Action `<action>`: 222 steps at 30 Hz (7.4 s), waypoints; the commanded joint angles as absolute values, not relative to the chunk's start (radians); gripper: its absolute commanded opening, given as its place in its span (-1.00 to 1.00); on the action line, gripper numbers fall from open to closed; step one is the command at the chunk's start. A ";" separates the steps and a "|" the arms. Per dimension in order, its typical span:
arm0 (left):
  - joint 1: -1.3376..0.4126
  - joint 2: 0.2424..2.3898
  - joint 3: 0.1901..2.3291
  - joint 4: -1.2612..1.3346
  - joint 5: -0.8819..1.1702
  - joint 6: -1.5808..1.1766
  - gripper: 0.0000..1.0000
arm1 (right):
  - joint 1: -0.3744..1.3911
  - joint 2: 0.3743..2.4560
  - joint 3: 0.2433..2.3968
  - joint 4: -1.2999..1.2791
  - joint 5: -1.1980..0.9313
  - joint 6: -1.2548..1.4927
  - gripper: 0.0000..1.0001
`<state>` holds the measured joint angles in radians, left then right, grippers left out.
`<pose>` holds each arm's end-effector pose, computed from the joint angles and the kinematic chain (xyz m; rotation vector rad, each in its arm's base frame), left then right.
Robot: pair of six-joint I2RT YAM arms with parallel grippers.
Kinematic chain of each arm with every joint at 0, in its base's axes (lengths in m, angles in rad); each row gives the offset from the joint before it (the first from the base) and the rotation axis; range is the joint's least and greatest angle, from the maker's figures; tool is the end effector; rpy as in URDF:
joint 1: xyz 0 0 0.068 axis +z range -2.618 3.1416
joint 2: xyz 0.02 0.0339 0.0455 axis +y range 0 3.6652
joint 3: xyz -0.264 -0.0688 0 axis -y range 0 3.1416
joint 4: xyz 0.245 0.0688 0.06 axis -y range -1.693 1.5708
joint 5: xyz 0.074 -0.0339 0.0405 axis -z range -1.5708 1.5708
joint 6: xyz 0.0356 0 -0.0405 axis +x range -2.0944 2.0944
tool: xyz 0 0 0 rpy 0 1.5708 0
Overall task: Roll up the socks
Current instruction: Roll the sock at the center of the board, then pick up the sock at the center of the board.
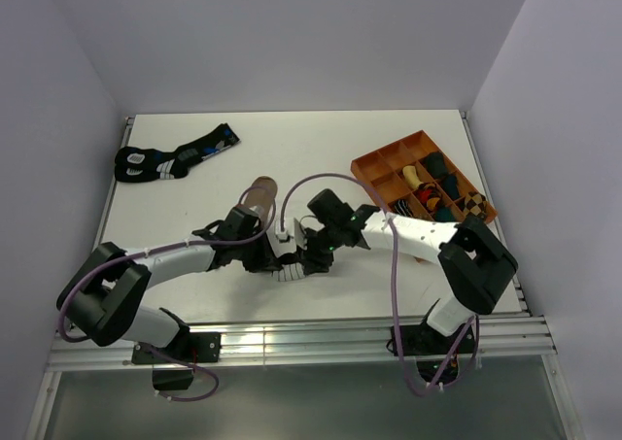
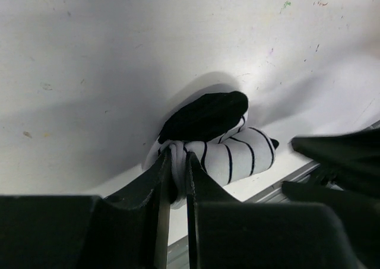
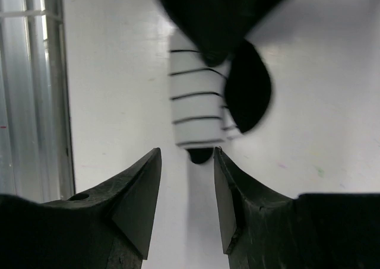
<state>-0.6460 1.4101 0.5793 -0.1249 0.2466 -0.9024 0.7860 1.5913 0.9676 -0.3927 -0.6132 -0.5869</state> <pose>0.1943 -0.1574 0.1450 -0.2437 2.7350 -0.8524 0.2071 0.2364 0.1954 -1.7740 1.8066 0.8657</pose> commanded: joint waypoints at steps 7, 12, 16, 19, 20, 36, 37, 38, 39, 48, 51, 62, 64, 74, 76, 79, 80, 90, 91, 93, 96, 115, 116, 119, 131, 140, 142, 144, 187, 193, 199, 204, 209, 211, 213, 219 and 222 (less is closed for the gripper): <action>-0.620 1.491 0.615 -0.219 0.325 -0.833 -0.99 | 0.945 1.532 0.874 -0.189 -0.423 -0.634 -0.05; -0.607 1.506 0.626 -0.216 0.345 -0.827 -0.99 | 0.962 1.562 0.879 -0.170 -0.396 -0.637 -0.04; -0.604 1.508 0.629 -0.207 0.362 -0.827 -0.99 | 0.974 1.586 0.885 -0.170 -0.376 -0.644 -0.04; -0.600 1.516 0.630 -0.199 0.370 -0.824 -0.99 | 0.977 1.614 0.896 -0.181 -0.374 -0.647 -0.04; -0.598 1.517 0.629 -0.192 0.376 -0.824 -0.99 | 0.979 1.626 0.897 -0.181 -0.371 -0.647 -0.04; -0.591 1.485 0.565 -0.075 0.394 -0.868 -0.59 | 0.976 1.767 1.005 -0.268 -0.365 -0.609 -0.47; -0.589 1.479 0.560 -0.065 0.384 -0.873 -0.56 | 0.968 1.782 1.014 -0.281 -0.383 -0.604 -0.53; -0.589 1.465 0.554 -0.060 0.377 -0.876 -0.49 | 0.963 1.790 1.026 -0.307 -0.393 -0.598 -0.57; -0.589 1.457 0.551 -0.055 0.367 -0.879 -0.46 | 0.959 1.798 1.054 -0.323 -0.402 -0.591 -0.61; -0.589 1.355 0.505 -0.008 0.276 -0.920 -0.12 | 0.887 1.910 1.231 -0.498 -0.505 -0.545 -0.68; -0.589 1.324 0.488 0.026 0.258 -0.927 0.00 | 0.870 1.956 1.288 -0.557 -0.540 -0.529 -0.68; -0.589 1.227 0.477 -0.049 0.176 -0.885 0.22 | 0.810 2.074 1.420 -0.686 -0.577 -0.489 -0.70; -0.589 1.212 0.473 -0.063 0.154 -0.881 0.23 | 0.807 2.083 1.431 -0.690 -0.566 -0.486 -0.70; -0.589 1.120 0.454 -0.094 0.097 -0.870 0.31 | 0.805 2.129 1.488 -0.759 -0.540 -0.482 -0.71; -0.589 1.114 0.451 -0.087 0.098 -0.868 0.32 | 0.805 2.134 1.493 -0.767 -0.535 -0.482 -0.71; -0.589 1.118 0.453 -0.083 0.103 -0.865 0.32 | 0.805 2.138 1.497 -0.779 -0.531 -0.483 -0.71; -0.589 1.121 0.454 -0.081 0.101 -0.864 0.32 | 0.805 2.140 1.500 -0.784 -0.531 -0.485 -0.71; -0.591 1.169 0.433 -0.008 0.132 -0.862 0.31 | 0.804 2.154 1.506 -0.807 -0.538 -0.485 -0.71; -0.589 1.181 0.428 -0.009 0.146 -0.865 0.29 | 0.804 2.154 1.508 -0.807 -0.540 -0.482 -0.71; -0.591 1.193 0.420 0.018 0.150 -0.870 0.28 | 0.801 2.149 1.503 -0.802 -0.541 -0.480 -0.72; -0.591 1.189 0.394 0.044 0.164 -0.887 0.25 | 0.785 2.141 1.496 -0.795 -0.563 -0.469 -0.72; -0.591 1.249 0.385 0.098 0.163 -0.917 0.14 | 0.761 2.146 1.474 -0.807 -0.591 -0.437 -0.73; -0.589 1.253 0.385 0.104 0.164 -0.917 0.13 | 0.756 2.148 1.474 -0.808 -0.592 -0.436 -0.73; -0.591 1.275 0.396 0.112 0.164 -0.931 0.09 | 0.752 2.146 1.471 -0.808 -0.598 -0.437 -0.73; -0.591 1.410 0.498 0.029 0.178 -0.928 -0.44 | 0.752 2.118 1.419 -0.805 -0.612 -0.448 -0.71; -0.591 1.500 0.589 -0.110 0.229 -0.884 -0.85 | 0.749 2.016 1.341 -0.704 -0.554 -0.428 -0.38; -0.589 1.523 0.603 -0.130 0.241 -0.873 -0.90 | 0.749 1.987 1.313 -0.669 -0.543 -0.420 -0.23; -0.589 1.548 0.623 -0.156 0.248 -0.856 -0.94 | 0.742 1.941 1.298 -0.649 -0.537 -0.420 -0.11; -0.586 1.666 0.664 -0.081 0.325 -0.865 -0.99 | 0.634 2.049 1.402 -0.732 -0.749 -0.324 0.32; -0.591 1.663 0.650 -0.041 0.328 -0.890 -0.99 | 0.644 2.065 1.411 -0.733 -0.755 -0.316 0.31; -0.601 1.649 0.649 -0.017 0.319 -0.916 -0.99 | 0.650 2.083 1.427 -0.735 -0.759 -0.302 0.24; -0.615 1.652 0.649 -0.008 0.311 -0.930 -0.99 | 0.652 2.094 1.430 -0.739 -0.752 -0.301 -0.08; -0.621 1.648 0.641 0.018 0.302 -0.937 -0.99 | 0.653 2.092 1.424 -0.739 -0.744 -0.302 -0.41; -0.623 1.640 0.638 0.021 0.299 -0.940 -0.99 | 0.652 2.092 1.424 -0.738 -0.738 -0.304 -0.65; -0.623 1.631 0.634 0.031 0.295 -0.942 -0.97 | 0.652 2.086 1.419 -0.735 -0.732 -0.304 -0.84; -0.624 1.598 0.624 0.043 0.279 -0.942 -0.80 | 0.650 2.079 1.402 -0.718 -0.716 -0.299 -1.00; -0.623 1.595 0.623 0.048 0.279 -0.942 -0.71 | 0.650 2.077 1.396 -0.712 -0.710 -0.301 -1.00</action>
<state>-0.6140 1.5932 0.6518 0.0853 0.3504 -0.9565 0.6369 2.0724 1.4078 -0.7437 -0.7532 -0.2878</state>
